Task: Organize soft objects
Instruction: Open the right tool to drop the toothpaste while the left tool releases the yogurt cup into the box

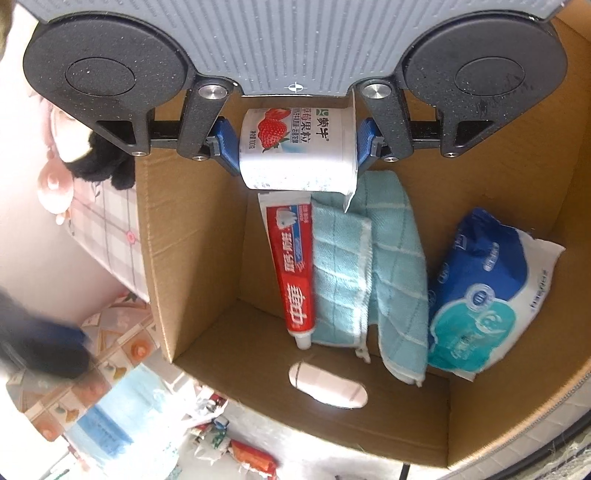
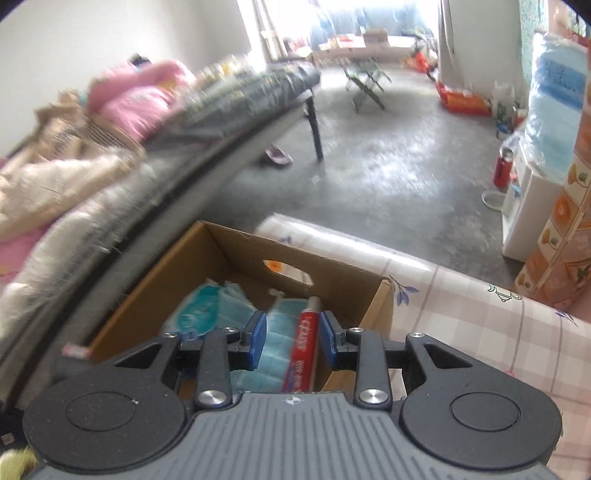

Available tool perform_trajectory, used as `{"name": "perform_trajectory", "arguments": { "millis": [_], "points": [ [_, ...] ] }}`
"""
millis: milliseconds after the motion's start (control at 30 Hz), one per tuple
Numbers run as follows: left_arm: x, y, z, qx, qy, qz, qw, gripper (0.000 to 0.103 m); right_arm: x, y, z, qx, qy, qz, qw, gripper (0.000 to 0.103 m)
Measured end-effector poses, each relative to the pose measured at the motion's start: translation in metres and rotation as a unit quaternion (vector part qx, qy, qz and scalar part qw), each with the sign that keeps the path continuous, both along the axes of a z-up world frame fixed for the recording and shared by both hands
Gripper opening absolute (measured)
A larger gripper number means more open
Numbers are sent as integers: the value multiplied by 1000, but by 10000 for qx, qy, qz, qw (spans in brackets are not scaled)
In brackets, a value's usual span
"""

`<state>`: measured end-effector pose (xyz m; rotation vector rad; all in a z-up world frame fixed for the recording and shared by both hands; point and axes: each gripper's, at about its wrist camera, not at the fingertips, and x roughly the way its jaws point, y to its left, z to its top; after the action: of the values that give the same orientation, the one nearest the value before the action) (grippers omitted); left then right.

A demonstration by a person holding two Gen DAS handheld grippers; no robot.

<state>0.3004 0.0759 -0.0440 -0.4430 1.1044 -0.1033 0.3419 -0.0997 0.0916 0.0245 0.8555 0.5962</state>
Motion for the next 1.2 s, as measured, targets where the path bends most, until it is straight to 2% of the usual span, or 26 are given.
{"name": "perform_trajectory", "arguments": {
  "millis": [233,400,467,533,633,700,733,800,867,967,1067,1200],
  "points": [
    [-6,22,29,-50,-358,134,9993,60,-83,-68,13,736,-462,-46,9962,34],
    [-1,26,37,88,-455,164,9988,60,-130,-98,-2,1062,-457,-154,9932,34],
    [0,20,35,366,-379,-22,9986,60,-144,-105,-11,1110,-441,-207,9926,34],
    [1,8,31,915,-261,-365,9948,60,-155,-110,-19,1077,-446,-270,9928,34],
    [1,-16,15,2003,-95,-910,9754,61,-160,-115,-29,1031,-387,-354,9933,34],
    [2,-27,4,2318,90,-1126,9662,61,-161,-119,-34,1000,-360,-423,9934,34],
    [3,-30,0,2278,227,-1150,9666,64,-161,-121,-36,993,-356,-450,9934,34],
    [2,-30,3,2183,215,-1071,9697,67,-161,-126,-40,1018,-319,-495,9931,34],
    [2,-27,11,1876,169,-968,9773,68,-160,-131,-42,1065,-263,-529,9926,34],
    [3,-19,20,1608,203,-748,9839,73,-160,-136,-46,1113,-238,-581,9918,36],
    [1,-10,27,1126,215,-524,9920,73,-162,-139,-50,1181,-206,-612,9909,43],
    [-4,2,33,467,167,-301,9983,73,-166,-141,-52,1224,-187,-617,9904,43]
  ]
}}
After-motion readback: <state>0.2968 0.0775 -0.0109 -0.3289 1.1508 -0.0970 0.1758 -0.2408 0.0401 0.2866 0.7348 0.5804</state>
